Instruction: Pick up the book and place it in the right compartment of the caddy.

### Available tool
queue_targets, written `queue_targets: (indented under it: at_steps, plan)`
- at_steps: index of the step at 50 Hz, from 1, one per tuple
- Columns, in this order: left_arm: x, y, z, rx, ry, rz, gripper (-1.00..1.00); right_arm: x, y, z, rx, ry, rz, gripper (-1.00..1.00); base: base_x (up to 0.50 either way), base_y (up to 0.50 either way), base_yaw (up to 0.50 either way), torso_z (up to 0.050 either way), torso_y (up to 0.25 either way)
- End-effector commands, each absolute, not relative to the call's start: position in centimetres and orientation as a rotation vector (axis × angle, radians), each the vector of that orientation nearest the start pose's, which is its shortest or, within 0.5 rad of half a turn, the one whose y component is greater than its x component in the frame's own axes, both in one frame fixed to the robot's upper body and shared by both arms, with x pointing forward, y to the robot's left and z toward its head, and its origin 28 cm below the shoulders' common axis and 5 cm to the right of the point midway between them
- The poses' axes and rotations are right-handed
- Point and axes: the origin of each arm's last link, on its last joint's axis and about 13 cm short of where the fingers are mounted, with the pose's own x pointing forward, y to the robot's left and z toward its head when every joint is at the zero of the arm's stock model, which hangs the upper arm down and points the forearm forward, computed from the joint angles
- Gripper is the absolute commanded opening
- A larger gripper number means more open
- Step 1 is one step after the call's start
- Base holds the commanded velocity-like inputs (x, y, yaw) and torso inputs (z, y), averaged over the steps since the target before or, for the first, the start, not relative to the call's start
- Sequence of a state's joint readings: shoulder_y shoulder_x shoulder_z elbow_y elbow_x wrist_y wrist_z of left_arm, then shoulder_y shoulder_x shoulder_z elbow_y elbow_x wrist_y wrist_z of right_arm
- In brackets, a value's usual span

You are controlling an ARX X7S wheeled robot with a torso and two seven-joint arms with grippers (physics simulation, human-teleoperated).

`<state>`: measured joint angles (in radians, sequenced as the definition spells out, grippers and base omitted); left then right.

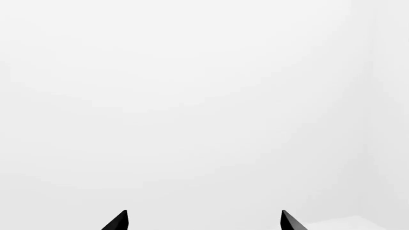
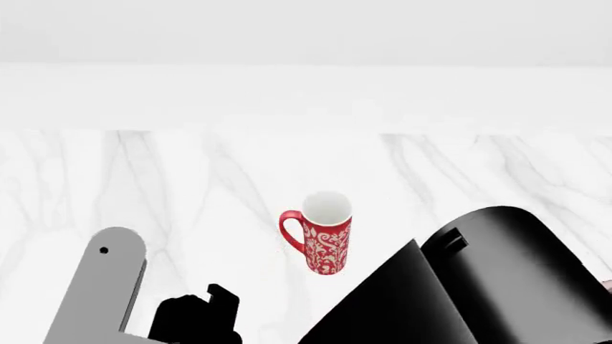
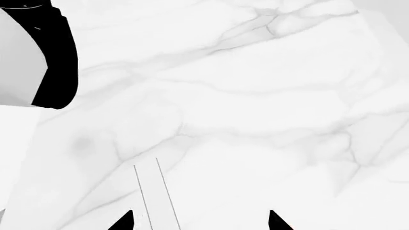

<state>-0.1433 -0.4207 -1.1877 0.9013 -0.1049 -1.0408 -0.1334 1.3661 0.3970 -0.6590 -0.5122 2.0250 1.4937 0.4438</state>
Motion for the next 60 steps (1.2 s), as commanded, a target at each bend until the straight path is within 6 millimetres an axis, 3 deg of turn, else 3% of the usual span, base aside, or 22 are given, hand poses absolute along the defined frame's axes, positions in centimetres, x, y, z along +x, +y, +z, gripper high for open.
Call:
queue_targets:
  at_steps: [1, 40, 60]
  plan:
    - [7.9, 40.5, 21.0, 0.150, -0.290, 1.244, 1.00, 18.7, -4.8, 26.7, -0.652, 0.484, 1.455, 1.00, 0.00, 0.00, 0.00, 0.000, 0.000]
    - [8.2, 40.4, 20.8, 0.153, -0.288, 1.231, 1.00, 21.2, -3.4, 21.7, -0.657, 0.547, 1.550, 1.00, 0.00, 0.00, 0.00, 0.000, 0.000]
    - [8.2, 40.4, 20.6, 0.153, -0.286, 1.229, 1.00, 22.4, -2.9, 17.3, -0.595, 0.659, 1.600, 1.00, 0.00, 0.00, 0.00, 0.000, 0.000]
